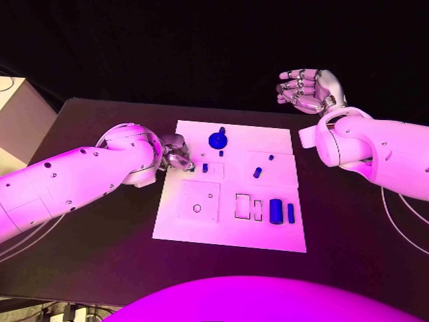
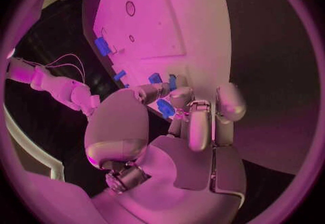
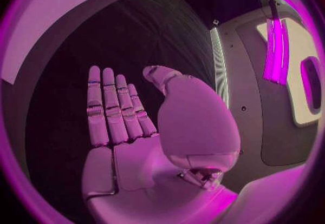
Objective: Assemble the parts on the task board
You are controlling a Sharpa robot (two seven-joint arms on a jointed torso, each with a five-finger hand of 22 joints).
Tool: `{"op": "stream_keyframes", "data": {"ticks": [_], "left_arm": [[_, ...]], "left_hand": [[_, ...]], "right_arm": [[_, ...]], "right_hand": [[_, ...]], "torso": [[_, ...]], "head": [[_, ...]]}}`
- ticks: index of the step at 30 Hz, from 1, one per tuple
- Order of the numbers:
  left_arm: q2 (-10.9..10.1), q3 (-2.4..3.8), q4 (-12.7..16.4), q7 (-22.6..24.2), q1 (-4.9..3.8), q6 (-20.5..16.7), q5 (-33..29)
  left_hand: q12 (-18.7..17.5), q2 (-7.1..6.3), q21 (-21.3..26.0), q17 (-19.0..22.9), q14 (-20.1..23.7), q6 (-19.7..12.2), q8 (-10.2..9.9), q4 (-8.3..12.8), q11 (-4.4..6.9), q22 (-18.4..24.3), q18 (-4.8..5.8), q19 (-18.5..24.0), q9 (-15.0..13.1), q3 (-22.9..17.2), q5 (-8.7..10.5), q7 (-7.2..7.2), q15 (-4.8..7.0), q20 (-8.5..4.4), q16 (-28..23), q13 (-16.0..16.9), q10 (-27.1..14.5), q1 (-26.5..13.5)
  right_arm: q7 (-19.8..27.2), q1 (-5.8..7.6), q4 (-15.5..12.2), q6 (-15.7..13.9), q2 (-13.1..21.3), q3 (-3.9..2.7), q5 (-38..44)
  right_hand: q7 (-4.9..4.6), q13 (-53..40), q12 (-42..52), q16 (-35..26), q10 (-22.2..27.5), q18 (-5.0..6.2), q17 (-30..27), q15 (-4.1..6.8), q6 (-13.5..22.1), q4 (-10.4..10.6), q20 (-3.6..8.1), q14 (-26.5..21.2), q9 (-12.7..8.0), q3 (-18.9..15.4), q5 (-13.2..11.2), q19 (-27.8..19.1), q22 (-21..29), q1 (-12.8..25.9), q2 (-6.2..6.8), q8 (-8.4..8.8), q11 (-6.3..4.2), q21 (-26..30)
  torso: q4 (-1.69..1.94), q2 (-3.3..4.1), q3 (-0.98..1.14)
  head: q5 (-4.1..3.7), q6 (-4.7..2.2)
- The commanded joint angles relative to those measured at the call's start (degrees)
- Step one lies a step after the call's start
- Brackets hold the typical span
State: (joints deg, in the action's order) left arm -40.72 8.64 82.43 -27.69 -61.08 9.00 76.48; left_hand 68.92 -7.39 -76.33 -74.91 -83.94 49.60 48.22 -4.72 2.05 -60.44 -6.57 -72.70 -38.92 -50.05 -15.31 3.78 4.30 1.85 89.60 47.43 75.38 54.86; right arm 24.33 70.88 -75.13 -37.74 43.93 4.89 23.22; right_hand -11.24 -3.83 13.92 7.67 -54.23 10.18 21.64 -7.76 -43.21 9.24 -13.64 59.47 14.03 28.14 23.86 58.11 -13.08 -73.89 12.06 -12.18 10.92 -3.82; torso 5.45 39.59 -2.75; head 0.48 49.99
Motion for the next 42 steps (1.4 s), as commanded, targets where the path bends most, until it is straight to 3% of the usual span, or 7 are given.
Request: {"op": "stream_keyframes", "data": {"ticks": [1, 14, 36, 42], "left_arm": [[0.4, -0.35, -0.1, -0.1, 0.41, 2.7, -1.2], [0.7, -0.33, -0.1, 0.0, 0.39, 2.4, -0.6], [1.1, -0.18, -0.3, 0.0, 0.04, 3.0, -3.4], [0.9, -0.06, -0.3, 0.0, -0.11, 3.8, -3.7]], "left_hand": [[0.3, 0.58, -0.4, -14.7, -6.0, 2.8, -0.2, 6.4, 0.12, -0.3, 0.52, -0.5, 0.3, -5.9, 0.13, -2.03, 0.58, -0.19, 0.3, 0.6, 0.6, 0.4], [0.9, 0.94, -0.3, -15.1, -6.1, 4.0, -0.5, 6.0, 0.43, 0.0, 0.51, -0.6, 1.0, -3.9, 0.04, -2.45, 0.77, -0.38, 0.4, 2.5, 1.8, 0.8], [0.7, 1.11, -0.3, -15.1, -6.1, 4.4, -0.9, 6.5, 0.58, -0.2, 0.55, -0.8, 1.4, -3.8, -0.68, -2.58, 0.91, -0.52, 0.4, 2.6, 2.0, 1.8], [0.6, 0.84, -0.4, -15.1, -6.1, 4.8, -1.0, 6.8, 0.62, -0.3, 0.59, -0.9, 1.7, -3.7, -1.89, -2.61, 0.95, -0.6, 0.4, 2.9, 2.3, 2.4]], "right_arm": [[0.3, 0.0, 0.0, 1.0, -0.1, -0.01, 0.1], [0.2, -0.01, 0.1, 1.2, -0.1, 0.01, 0.1], [0.0, -0.05, 0.3, 1.5, -0.2, 0.06, 0.1], [-0.1, -0.07, 0.4, 1.6, -0.3, 0.07, 0.1]], "right_hand": [[-3.95, 0.1, -0.3, -0.2, -0.1, 0.29, -0.1, -0.27, -0.5, 0.0, -0.29, 0.1, -0.1, -0.4, 0.3, -0.1, 0.1, 0.4, 0.07, 0.3, 0.32, 0.1], [-3.96, 0.1, -0.3, -0.4, 0.0, 0.3, -0.5, -0.28, -0.5, -0.4, -0.31, 0.2, -0.2, -0.5, 1.9, 0.0, 0.9, 0.3, -0.12, 0.42, 0.34, 0.0], [-3.97, 0.1, -0.3, -0.5, 0.0, 0.3, -0.6, -0.29, -0.5, -0.4, -0.31, 0.2, -0.2, -0.6, 2.2, 0.0, 1.1, 0.3, -0.16, 0.45, 0.35, 0.0], [-3.97, 0.1, -0.3, -0.5, 0.0, 0.3, -0.6, -0.29, -0.5, -0.4, -0.31, 0.2, -0.2, -0.6, 2.2, 0.0, 1.1, 0.3, -0.16, 0.45, 0.35, 0.0]], "torso": [[0.02, 0.01, -0.02], [0.01, -0.02, -0.02], [0.01, -0.01, -0.02], [0.06, -0.05, -0.02]], "head": [[0.0, 0.01], [-0.04, 0.01], [0.07, 0.01], [0.11, 0.01]]}}
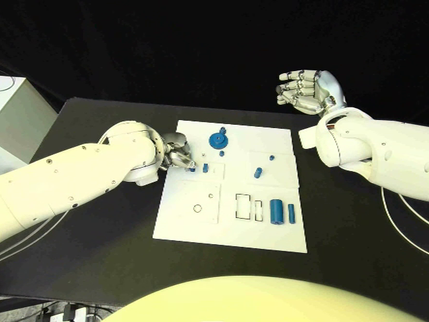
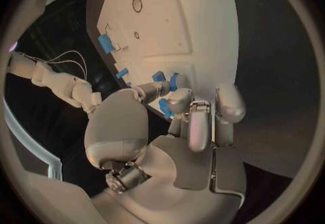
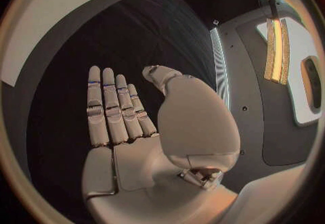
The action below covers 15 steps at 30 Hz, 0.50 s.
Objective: Assemble the parts on the task board
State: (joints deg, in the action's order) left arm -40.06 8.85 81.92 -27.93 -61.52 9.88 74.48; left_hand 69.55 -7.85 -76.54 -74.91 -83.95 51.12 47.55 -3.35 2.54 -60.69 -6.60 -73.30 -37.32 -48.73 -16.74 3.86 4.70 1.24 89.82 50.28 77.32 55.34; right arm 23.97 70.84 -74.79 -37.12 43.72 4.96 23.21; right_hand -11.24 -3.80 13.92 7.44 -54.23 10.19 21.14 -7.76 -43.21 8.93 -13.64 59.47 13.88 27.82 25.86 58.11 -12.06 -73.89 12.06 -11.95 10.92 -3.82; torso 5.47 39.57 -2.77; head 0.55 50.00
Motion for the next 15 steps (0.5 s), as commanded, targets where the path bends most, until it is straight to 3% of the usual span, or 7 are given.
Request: {"op": "stream_keyframes", "data": {"ticks": [1, 4, 15], "left_arm": [[0.2, -0.24, 0.2, 0.2, 0.32, 3.0, -1.8], [0.2, -0.17, 0.3, 0.3, 0.29, 3.3, -1.8], [0.0, -0.09, 0.1, 0.2, 0.26, 3.5, -0.4]], "left_hand": [[-0.2, 1.12, -0.2, -15.1, -6.0, 3.4, -0.4, 5.5, 0.14, -0.1, 0.65, -0.4, 0.2, -5.0, -1.17, -2.71, 0.54, -0.01, 0.2, 0.1, 0.5, 2.0], [-0.3, 0.82, -0.3, -15.1, -6.0, 3.7, -0.5, 5.5, 0.17, -0.3, 0.69, -0.5, 0.4, -4.9, -2.44, -2.76, 0.55, -0.03, 0.2, 0.3, 0.8, 2.2], [-0.3, 0.79, -0.2, -15.1, -6.0, 3.8, -0.6, 5.5, 0.18, -0.2, 0.68, -0.5, 0.5, -4.9, -2.6, -2.76, 0.56, -0.03, 0.2, 0.2, 0.8, 2.2]], "right_arm": [[0.3, -0.03, 0.0, 1.0, -0.1, 0.0, 0.1], [0.3, -0.04, 0.1, 1.0, -0.1, 0.01, 0.1], [0.4, -0.07, 0.1, 0.9, -0.1, 0.02, 0.1]], "right_hand": [[-3.97, 0.1, -0.3, -0.3, 0.0, 0.29, -0.1, -0.3, -0.5, -0.1, -0.32, 0.2, -0.1, -0.3, 0.3, 0.0, 0.1, 0.3, -0.17, 0.24, 0.35, 0.0], [-3.97, 0.1, -0.3, -0.3, 0.0, 0.29, -0.1, -0.3, -0.5, -0.1, -0.32, 0.2, -0.1, -0.3, 0.3, 0.0, 0.1, 0.3, -0.17, 0.24, 0.35, 0.0], [-3.97, 0.1, -0.3, -0.3, 0.0, 0.29, -0.1, -0.3, -0.5, -0.1, -0.32, 0.2, -0.1, -0.3, 0.3, 0.0, 0.1, 0.3, -0.17, 0.24, 0.35, 0.0]], "torso": [[0.05, -0.04, 0.0], [0.05, -0.06, -0.01], [0.05, -0.04, -0.03]], "head": [[0.06, 0.0], [0.06, 0.0], [0.05, 0.0]]}}
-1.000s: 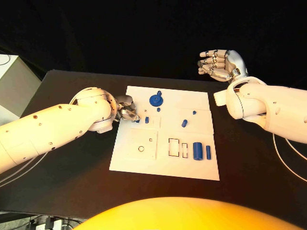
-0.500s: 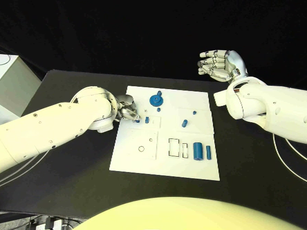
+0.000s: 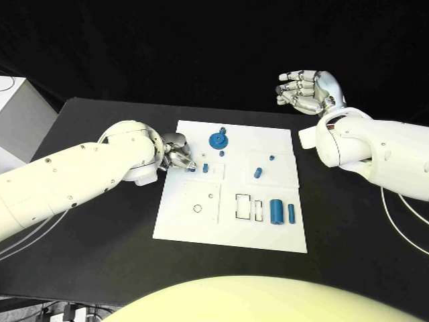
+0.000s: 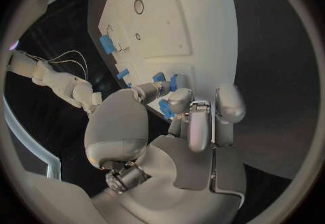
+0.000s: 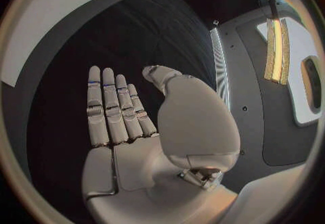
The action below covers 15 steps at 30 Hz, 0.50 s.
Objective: Assemble the parts on the task board
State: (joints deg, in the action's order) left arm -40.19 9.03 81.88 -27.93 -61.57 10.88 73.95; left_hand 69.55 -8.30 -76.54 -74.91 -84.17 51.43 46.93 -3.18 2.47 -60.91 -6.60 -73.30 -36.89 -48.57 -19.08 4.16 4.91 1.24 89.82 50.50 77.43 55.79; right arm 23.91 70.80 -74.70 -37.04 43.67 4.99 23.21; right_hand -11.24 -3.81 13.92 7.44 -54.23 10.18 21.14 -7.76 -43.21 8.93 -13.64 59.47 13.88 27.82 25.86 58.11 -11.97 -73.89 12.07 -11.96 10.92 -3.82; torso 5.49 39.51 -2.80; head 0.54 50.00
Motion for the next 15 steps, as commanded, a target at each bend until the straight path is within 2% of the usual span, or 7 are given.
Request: {"op": "stream_keyframes", "data": {"ticks": [1, 15], "left_arm": [[0.1, -0.26, 0.1, 0.2, 0.31, 2.5, 0.3], [0.0, -0.22, 0.0, 0.2, 0.31, 1.5, 1.9]], "left_hand": [[-0.3, 1.24, -0.2, -15.1, -5.8, 3.5, 0.1, 5.4, 0.24, 0.0, 0.68, -0.5, 0.0, -5.1, -0.27, -3.06, 0.35, -0.04, 0.2, 0.0, 0.7, 1.8], [-0.4, 1.31, -0.3, -15.1, -5.8, 3.5, 0.0, 5.3, 0.26, -0.1, 0.71, -0.6, 0.1, -5.1, -0.44, -3.07, 0.36, -0.04, 0.2, -0.1, 0.6, 1.9]], "right_arm": [[0.4, -0.03, 0.0, 0.9, 0.0, 0.0, 0.1], [0.5, -0.05, 0.0, 0.9, 0.0, 0.0, 0.1]], "right_hand": [[-3.97, 0.1, -0.3, -0.3, 0.0, 0.3, -0.1, -0.3, -0.5, -0.1, -0.32, 0.2, -0.1, -0.3, 0.3, 0.0, 0.0, 0.3, -0.17, 0.24, 0.35, 0.0], [-3.98, 0.1, -0.3, -0.3, 0.0, 0.3, -0.1, -0.31, -0.5, -0.1, -0.33, 0.2, -0.1, -0.3, 0.5, 0.0, 0.1, 0.4, -0.22, 0.26, 0.36, 0.0]], "torso": [[0.02, 0.02, -0.01], [0.0, 0.03, -0.03]], "head": [[0.04, 0.0], [0.05, 0.0]]}}
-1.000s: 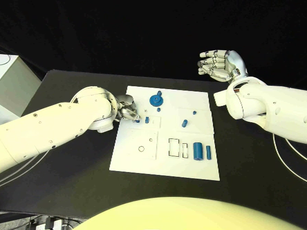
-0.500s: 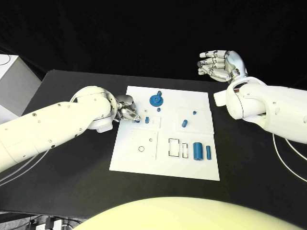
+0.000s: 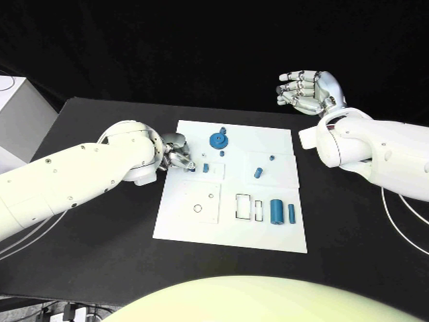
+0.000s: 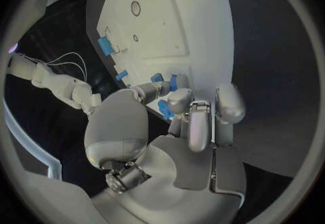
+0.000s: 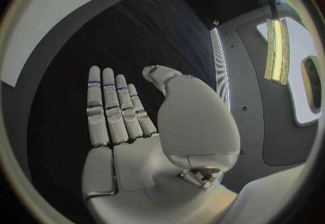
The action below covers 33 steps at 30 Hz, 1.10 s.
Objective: Assemble the parts on the task board
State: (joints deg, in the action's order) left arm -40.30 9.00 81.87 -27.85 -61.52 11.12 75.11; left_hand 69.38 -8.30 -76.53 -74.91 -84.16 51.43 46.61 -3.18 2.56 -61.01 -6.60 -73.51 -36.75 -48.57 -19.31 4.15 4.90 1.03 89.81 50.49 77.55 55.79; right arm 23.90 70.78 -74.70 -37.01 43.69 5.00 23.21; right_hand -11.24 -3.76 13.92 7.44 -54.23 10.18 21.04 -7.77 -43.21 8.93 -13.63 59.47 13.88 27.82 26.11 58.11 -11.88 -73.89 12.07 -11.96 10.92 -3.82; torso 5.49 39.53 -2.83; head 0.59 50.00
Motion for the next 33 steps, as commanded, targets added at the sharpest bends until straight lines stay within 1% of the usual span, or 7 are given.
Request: {"op": "stream_keyframes", "data": {"ticks": [1, 7, 11, 16, 20, 26, 33], "left_arm": [[0.1, -0.18, 0.0, 0.1, 0.27, 1.2, 0.8], [0.2, -0.06, -0.1, 0.1, 0.27, 0.8, 0.9], [0.4, -0.02, -0.2, 0.1, 0.27, 0.7, 0.8], [0.6, 0.0, -0.4, 0.2, 0.27, 1.0, 0.5], [0.8, 0.0, -0.6, 0.2, 0.26, 2.0, -0.1], [1.1, -0.01, -0.8, 0.3, 0.27, 3.8, -0.8], [1.4, -0.02, -1.1, 0.2, 0.27, 4.8, -0.8]], "left_hand": [[-0.2, 1.31, -0.3, -15.1, -5.8, 3.5, 0.4, 5.3, 0.17, 0.0, 0.71, -0.4, -0.1, -5.1, -0.2, -3.07, 0.36, 0.16, 0.2, 0.0, 0.5, 1.9], [-0.2, 1.32, -0.4, -15.1, -5.8, 3.5, 0.3, 5.3, 0.18, -0.2, 0.74, -0.5, -0.1, -5.2, -0.23, -3.07, 0.36, 0.16, 0.2, 0.1, 0.6, 1.9], [-0.2, 1.32, -0.4, -15.1, -5.8, 3.5, 0.3, 5.3, 0.18, -0.2, 0.74, -0.5, -0.1, -5.2, -0.23, -3.07, 0.36, 0.16, 0.2, 0.1, 0.6, 1.9], [-0.2, 1.33, -0.4, -15.1, -5.8, 3.6, 0.3, 5.4, 0.19, -0.2, 0.73, -0.4, 0.0, -5.2, -0.26, -3.08, 0.37, 0.16, 0.2, 0.1, 0.6, 2.0], [-0.3, 1.32, -0.4, -15.1, -5.8, 3.6, 0.3, 5.3, 0.19, -0.1, 0.73, -0.4, 0.0, -5.2, -0.26, -3.07, 0.37, 0.16, 0.2, -0.1, 0.5, 2.0], [-0.3, 1.23, -0.3, -15.1, -5.8, 3.6, 0.3, 5.1, 0.13, -0.1, 0.72, -0.4, 0.0, -5.0, -0.29, -3.02, 0.36, 0.16, 0.2, 0.1, 0.6, 1.8], [-0.3, 1.2, -0.3, -15.1, -5.8, 3.7, 0.3, 5.0, 0.13, -0.1, 0.72, -0.4, 0.1, -4.9, -0.37, -3.02, 0.35, 0.16, 0.2, 0.1, 0.7, 1.7]], "right_arm": [[0.5, -0.03, 0.0, 0.8, 0.0, -0.01, 0.1], [0.5, -0.03, 0.0, 0.8, 0.0, 0.0, 0.1], [0.5, -0.04, -0.1, 0.9, 0.0, 0.0, 0.1], [0.4, -0.04, -0.1, 0.9, 0.0, 0.0, 0.1], [0.4, -0.04, -0.1, 1.0, 0.0, 0.0, 0.1], [0.3, -0.04, -0.2, 1.0, 0.0, 0.0, 0.1], [0.3, -0.05, -0.2, 1.0, 0.0, 0.0, 0.1]], "right_hand": [[-3.98, 0.1, -0.3, -0.3, 0.0, 0.3, 0.0, -0.31, -0.5, -0.1, -0.33, 0.2, -0.1, -0.3, 0.2, 0.0, 0.0, 0.4, -0.22, 0.26, 0.36, 0.0], [-3.98, 0.1, -0.3, -0.3, 0.0, 0.3, 0.0, -0.31, -0.5, -0.1, -0.33, 0.2, -0.1, -0.3, 0.2, 0.0, 0.0, 0.4, -0.22, 0.26, 0.36, 0.0], [-3.98, 0.1, -0.3, -0.4, 0.1, 0.29, -0.1, -0.32, -0.5, -0.1, -0.34, 0.2, -0.1, -0.4, 0.3, 0.0, 0.2, 0.5, -0.24, 0.29, 0.38, 0.0], [-3.98, 0.1, -0.3, -0.4, 0.1, 0.29, -0.1, -0.32, -0.5, -0.1, -0.34, 0.2, -0.1, -0.4, 0.3, 0.0, 0.2, 0.5, -0.24, 0.29, 0.38, 0.0], [-3.98, 0.1, -0.3, -0.4, 0.1, 0.29, -0.1, -0.32, -0.5, -0.1, -0.34, 0.2, -0.1, -0.4, 0.3, 0.0, 0.2, 0.5, -0.24, 0.29, 0.38, 0.0], [-3.98, 0.1, -0.3, -0.4, 0.1, 0.29, -0.1, -0.32, -0.5, -0.1, -0.34, 0.2, -0.1, -0.4, 0.3, 0.0, 0.2, 0.5, -0.24, 0.29, 0.38, 0.0], [-3.99, 0.1, -0.3, -0.4, 0.1, 0.29, -0.2, -0.32, -0.5, -0.1, -0.35, 0.2, -0.1, -0.4, 0.4, 0.0, 0.3, 0.5, -0.27, 0.31, 0.38, 0.0]], "torso": [[0.01, 0.02, 0.0], [-0.08, 0.06, 0.01], [-0.03, 0.02, 0.0], [0.02, -0.01, 0.04], [0.01, 0.01, 0.09], [-0.08, 0.02, 0.09], [-0.04, 0.0, 0.1]], "head": [[-0.02, 0.0], [-0.03, 0.0], [-0.01, 0.0], [-0.04, 0.0], [-0.06, 0.0], [-0.04, 0.0], [-0.17, 0.0]]}}
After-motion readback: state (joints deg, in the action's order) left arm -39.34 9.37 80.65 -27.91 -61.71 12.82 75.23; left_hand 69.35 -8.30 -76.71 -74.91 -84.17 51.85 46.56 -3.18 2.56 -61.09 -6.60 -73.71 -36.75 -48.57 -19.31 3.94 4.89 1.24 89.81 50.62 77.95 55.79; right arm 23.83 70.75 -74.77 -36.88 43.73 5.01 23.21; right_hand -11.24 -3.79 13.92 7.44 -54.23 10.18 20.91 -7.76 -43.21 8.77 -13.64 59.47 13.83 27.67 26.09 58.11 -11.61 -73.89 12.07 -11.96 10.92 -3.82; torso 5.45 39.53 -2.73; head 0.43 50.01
